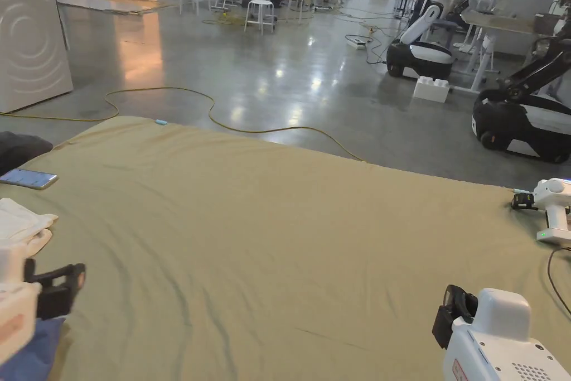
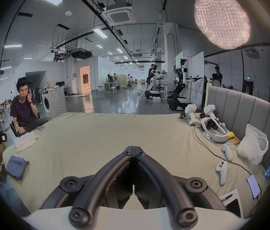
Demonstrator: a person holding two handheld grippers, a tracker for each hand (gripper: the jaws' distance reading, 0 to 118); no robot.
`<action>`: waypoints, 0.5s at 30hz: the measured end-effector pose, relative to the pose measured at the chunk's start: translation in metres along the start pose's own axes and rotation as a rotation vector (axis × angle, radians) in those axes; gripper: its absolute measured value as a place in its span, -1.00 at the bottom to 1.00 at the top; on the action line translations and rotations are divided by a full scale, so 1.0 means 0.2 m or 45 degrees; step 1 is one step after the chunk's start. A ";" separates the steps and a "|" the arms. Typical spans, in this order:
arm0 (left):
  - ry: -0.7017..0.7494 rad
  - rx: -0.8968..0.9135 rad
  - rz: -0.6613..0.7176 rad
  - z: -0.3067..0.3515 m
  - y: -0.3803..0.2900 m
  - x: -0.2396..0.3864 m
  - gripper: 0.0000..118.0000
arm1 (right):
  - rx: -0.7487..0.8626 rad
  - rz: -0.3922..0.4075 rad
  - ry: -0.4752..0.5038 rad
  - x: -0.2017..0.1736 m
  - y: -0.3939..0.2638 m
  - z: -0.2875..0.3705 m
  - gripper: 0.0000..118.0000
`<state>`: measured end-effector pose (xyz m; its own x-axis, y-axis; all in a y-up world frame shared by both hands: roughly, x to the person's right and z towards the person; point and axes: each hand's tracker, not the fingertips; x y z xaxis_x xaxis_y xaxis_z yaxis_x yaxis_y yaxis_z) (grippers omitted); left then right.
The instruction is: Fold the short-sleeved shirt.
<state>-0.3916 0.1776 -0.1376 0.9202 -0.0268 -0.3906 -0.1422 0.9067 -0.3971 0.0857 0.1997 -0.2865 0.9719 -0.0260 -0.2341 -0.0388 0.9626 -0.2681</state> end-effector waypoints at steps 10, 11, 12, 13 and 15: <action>-0.198 0.223 0.005 0.01 0.10 0.74 -0.35 | 0.092 0.011 -0.038 -0.04 0.04 0.04 -1.00; -0.202 0.229 0.011 0.01 0.11 0.78 -0.53 | 0.096 0.007 -0.039 -0.04 0.04 0.04 -1.00; -0.195 0.223 0.020 0.01 0.12 0.83 -0.56 | 0.103 0.007 -0.041 -0.04 0.03 0.04 -1.00; -0.201 0.220 0.042 0.02 0.13 0.85 -0.58 | 0.105 0.008 -0.043 -0.04 0.03 0.05 -1.00; -0.243 0.239 0.065 0.02 0.13 0.91 -0.84 | 0.112 0.017 -0.048 -0.05 0.03 0.05 -1.00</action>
<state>-0.2268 0.1988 -0.2148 0.9683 0.0844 -0.2353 -0.1361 0.9676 -0.2128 0.0774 0.2077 -0.2760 0.9795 -0.0046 -0.2014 -0.0329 0.9827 -0.1821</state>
